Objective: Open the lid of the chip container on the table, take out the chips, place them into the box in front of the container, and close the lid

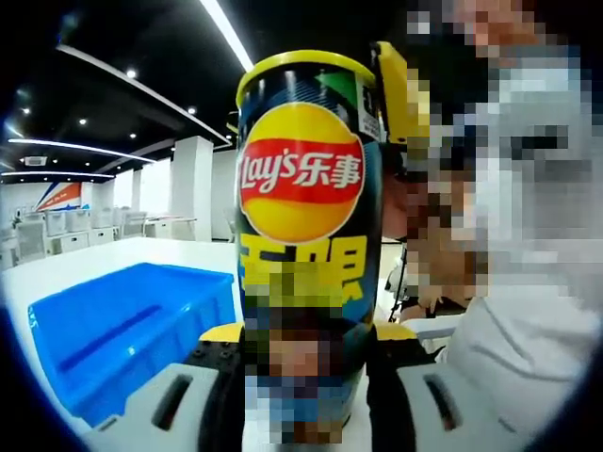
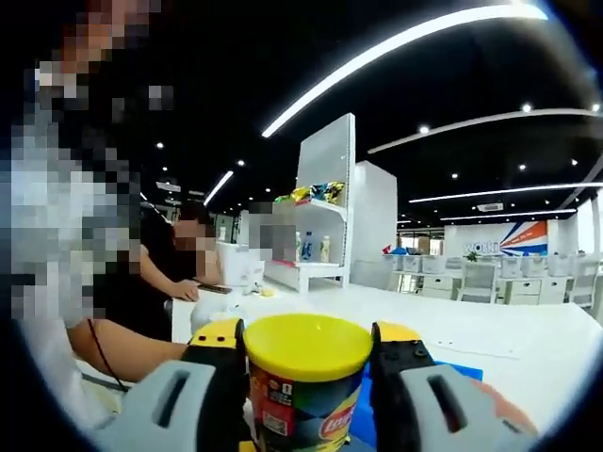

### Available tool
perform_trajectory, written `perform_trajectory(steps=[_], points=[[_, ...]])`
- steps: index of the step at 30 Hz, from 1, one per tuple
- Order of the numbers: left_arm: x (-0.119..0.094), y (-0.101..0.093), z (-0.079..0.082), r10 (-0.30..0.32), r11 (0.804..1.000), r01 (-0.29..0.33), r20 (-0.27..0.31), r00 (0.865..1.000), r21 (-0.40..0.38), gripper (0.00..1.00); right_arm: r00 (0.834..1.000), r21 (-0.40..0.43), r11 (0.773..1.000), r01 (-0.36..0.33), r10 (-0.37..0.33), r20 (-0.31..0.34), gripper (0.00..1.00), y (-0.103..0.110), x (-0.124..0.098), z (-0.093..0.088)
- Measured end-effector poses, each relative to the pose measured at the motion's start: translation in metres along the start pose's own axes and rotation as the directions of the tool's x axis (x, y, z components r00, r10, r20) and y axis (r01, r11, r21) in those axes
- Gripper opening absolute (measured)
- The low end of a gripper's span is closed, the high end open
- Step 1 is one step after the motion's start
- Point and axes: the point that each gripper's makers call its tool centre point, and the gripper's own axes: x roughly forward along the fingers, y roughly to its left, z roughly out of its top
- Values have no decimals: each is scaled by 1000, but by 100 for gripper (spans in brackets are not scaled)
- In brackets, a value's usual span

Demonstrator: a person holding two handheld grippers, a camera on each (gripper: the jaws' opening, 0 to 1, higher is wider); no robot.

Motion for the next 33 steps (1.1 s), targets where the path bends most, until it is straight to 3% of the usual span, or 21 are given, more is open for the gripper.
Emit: perform_trajectory(steps=[18,33], points=[[0,0,0,0,1000,0,-1,1000,-2,49,998,-54,998,41,-39,44,50,-1,-1,4],[0,-2,-1,2,1000,-2,-8,1000,6,48,996,24,997,78,-76,-56,45,-2,-1,1]])
